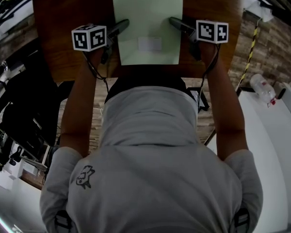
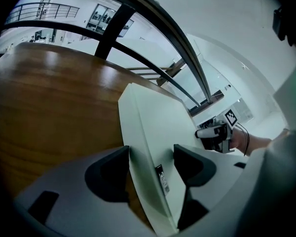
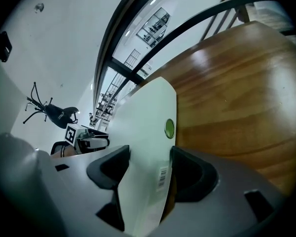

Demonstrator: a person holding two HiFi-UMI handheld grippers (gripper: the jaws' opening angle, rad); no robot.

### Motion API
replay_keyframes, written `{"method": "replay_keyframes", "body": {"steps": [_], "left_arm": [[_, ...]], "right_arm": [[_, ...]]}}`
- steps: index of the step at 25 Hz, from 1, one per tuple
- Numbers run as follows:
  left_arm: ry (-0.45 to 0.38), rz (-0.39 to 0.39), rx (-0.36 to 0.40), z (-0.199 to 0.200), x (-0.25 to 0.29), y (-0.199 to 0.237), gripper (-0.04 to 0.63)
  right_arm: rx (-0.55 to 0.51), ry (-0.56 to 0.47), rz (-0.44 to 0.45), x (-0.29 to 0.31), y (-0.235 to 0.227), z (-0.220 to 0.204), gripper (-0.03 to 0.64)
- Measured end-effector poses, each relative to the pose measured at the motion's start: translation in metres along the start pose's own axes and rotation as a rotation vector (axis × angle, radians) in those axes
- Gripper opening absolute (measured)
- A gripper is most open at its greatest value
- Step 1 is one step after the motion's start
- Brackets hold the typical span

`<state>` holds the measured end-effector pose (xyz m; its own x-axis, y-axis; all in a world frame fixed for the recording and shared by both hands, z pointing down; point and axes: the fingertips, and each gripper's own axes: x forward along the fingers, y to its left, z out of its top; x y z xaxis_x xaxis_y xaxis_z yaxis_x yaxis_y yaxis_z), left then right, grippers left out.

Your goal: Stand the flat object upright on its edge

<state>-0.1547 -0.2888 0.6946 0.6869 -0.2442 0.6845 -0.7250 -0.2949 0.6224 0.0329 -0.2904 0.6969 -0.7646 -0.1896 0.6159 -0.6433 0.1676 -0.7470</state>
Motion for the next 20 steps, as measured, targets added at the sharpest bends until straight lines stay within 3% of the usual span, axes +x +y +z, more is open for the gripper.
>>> {"method": "replay_keyframes", "body": {"steps": [11, 20], "left_arm": [[0.046, -0.027, -0.017, -0.0024, 0.0087, -0.0005, 0.331], [0.040, -0.021, -0.028, -0.0032, 0.0074, -0.0020, 0.310]], "right_arm": [[0.036, 0.034, 0.063, 0.0067, -0.0014, -0.0004, 0.256], [0.028, 0.042, 0.069, 0.0036, -0.0006, -0.0010, 0.255]]}}
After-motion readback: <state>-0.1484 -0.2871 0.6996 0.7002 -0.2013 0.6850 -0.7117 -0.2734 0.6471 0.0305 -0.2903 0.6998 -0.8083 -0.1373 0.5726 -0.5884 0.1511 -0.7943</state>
